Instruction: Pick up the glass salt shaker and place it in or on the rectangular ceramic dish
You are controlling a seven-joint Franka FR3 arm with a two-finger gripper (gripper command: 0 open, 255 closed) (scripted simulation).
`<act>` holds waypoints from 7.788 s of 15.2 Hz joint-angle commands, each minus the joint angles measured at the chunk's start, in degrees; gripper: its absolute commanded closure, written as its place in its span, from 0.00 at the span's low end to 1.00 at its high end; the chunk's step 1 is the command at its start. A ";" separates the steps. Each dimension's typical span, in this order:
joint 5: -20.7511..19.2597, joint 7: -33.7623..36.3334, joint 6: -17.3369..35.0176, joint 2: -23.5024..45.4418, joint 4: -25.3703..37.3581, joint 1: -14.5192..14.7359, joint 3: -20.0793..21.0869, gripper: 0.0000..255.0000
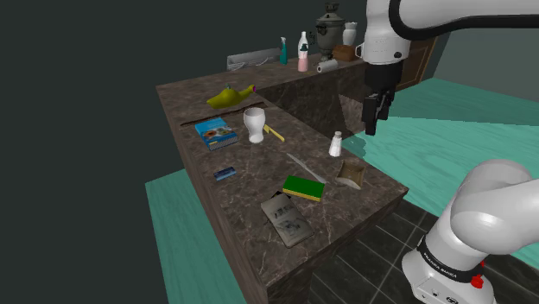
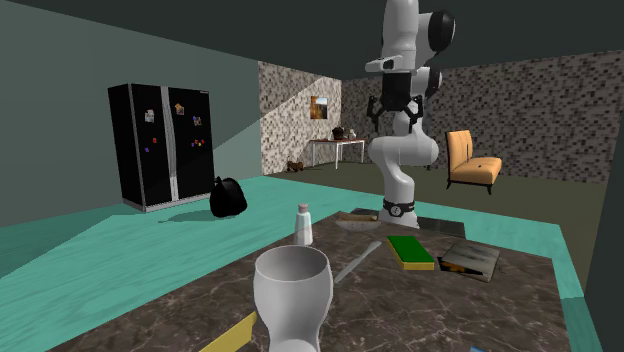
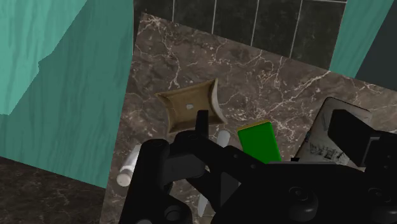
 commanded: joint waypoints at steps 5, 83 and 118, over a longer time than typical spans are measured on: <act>-2.07 -3.38 5.42 6.40 0.25 -1.37 -3.44 0.00; -3.23 -15.42 11.17 30.15 13.82 -5.03 -13.66 1.00; -3.10 -10.60 23.35 19.42 -9.14 -4.24 -10.85 0.00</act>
